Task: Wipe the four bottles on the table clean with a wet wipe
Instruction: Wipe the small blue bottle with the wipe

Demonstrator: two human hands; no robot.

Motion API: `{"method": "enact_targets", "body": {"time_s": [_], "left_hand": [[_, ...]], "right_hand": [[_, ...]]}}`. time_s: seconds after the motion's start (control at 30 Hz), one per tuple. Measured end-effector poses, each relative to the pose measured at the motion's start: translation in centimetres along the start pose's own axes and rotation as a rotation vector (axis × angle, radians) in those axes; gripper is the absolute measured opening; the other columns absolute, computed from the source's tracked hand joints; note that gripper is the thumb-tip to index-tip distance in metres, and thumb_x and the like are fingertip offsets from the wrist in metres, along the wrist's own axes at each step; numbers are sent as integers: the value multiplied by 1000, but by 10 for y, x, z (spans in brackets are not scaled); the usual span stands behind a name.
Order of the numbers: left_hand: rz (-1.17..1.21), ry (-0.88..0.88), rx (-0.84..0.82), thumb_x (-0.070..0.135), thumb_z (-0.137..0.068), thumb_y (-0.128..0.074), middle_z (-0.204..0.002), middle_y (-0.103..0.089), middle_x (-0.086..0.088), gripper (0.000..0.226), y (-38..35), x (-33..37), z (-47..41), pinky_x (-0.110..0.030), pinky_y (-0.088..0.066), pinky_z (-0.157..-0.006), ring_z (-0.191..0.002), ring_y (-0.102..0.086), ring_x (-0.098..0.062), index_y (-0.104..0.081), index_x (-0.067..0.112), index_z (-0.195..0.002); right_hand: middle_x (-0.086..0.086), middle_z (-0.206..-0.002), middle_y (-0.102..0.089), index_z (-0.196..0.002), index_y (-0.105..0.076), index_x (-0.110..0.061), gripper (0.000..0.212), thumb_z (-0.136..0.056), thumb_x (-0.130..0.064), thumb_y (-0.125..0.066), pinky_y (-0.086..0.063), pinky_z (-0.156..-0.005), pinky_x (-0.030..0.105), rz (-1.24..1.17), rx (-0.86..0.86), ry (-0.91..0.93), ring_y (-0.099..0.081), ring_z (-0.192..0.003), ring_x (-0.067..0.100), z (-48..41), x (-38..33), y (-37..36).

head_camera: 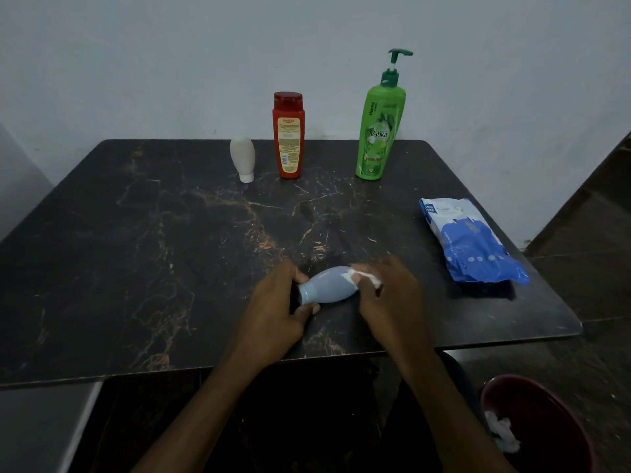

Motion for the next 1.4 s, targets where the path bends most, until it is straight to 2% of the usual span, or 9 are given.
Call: {"method": "enact_targets", "body": {"time_s": [0.07, 0.2, 0.3, 0.47, 0.63, 0.77, 0.93, 1.23, 1.4], "left_hand": [[8, -25, 6, 13, -79, -82, -95, -62, 15, 36, 0, 2, 1, -24, -48, -71, -88, -57, 0, -53, 26, -95], [18, -36, 23, 6, -80, -78, -97, -64, 10, 35, 0, 2, 1, -33, -50, -72, -88, -58, -3, -52, 24, -95], [20, -47, 42, 3, -79, -76, -94, -64, 8, 34, -1, 3, 2, -31, -48, -71, -85, -58, -4, -52, 23, -93], [40, -85, 62, -2, -76, -76, -89, -62, 5, 35, 0, 6, 3, -30, -45, -66, -81, -59, -8, -52, 19, -90], [34, -80, 65, -3, -77, -74, -93, -63, 5, 33, 2, 4, 3, -31, -46, -69, -84, -59, -8, -54, 19, -92], [-30, -148, 63, -7, -75, -73, -97, -57, 6, 33, 4, 9, 0, -28, -46, -68, -84, -56, -7, -57, 17, -90], [20, -169, 105, -18, -75, -68, -108, -56, 3, 40, 8, 7, 0, -16, -47, -74, -95, -57, -6, -66, 13, -99], [173, -117, 64, -11, -74, -73, -137, -51, 8, 49, 11, 5, 3, -24, -51, -100, -130, -51, -5, -73, 22, -110], [258, -130, 54, -10, -78, -73, -124, -63, 7, 46, 11, 7, 1, -34, -57, -92, -113, -64, -13, -73, 21, -112]], "right_hand": [[12, -114, -66, -112, -70, -7, 22, -92, -5, -62, -37, -91, 21, 10, 18, -35, -61, -106, 24, -4, 10, 6], [10, -105, -67, -106, -72, -7, 19, -89, -3, -63, -29, -77, 8, -50, 109, -11, -55, -88, 11, 4, -1, 9], [5, -104, -63, -104, -70, -11, 18, -88, -5, -63, -39, -78, 14, -77, 132, 97, -59, -90, 14, 12, -21, 1], [-9, -100, -51, -100, -68, -18, 22, -85, -11, -52, -51, -68, 26, -67, -32, 315, -57, -81, 11, 29, -53, -15], [1, -102, -61, -103, -71, -17, 21, -89, -5, -61, -39, -72, 6, -43, 61, 155, -61, -86, 16, 6, -23, -1], [15, -117, -64, -115, -68, -5, 24, -92, -5, -61, -29, -81, 13, -49, 48, -25, -60, -103, 28, -3, -2, 6], [-5, -98, -57, -106, -72, -10, 20, -88, -5, -66, -31, -77, -3, -93, 143, 9, -54, -88, 9, 1, -2, 8], [-5, -102, -64, -100, -70, -16, 21, -85, -2, -64, -41, -80, 8, -130, 143, 140, -59, -91, 6, 12, -18, -5], [-7, -102, -62, -100, -68, -16, 22, -87, 1, -64, -39, -83, 4, -189, 164, 189, -56, -93, -1, 19, -25, -6]]}}
Point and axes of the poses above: each hand's wrist, its own z-axis away from the middle knuckle, its own y-axis out of the back of the hand, x = y × z, the point moved 4 cm from there along -z, towards the middle knuckle
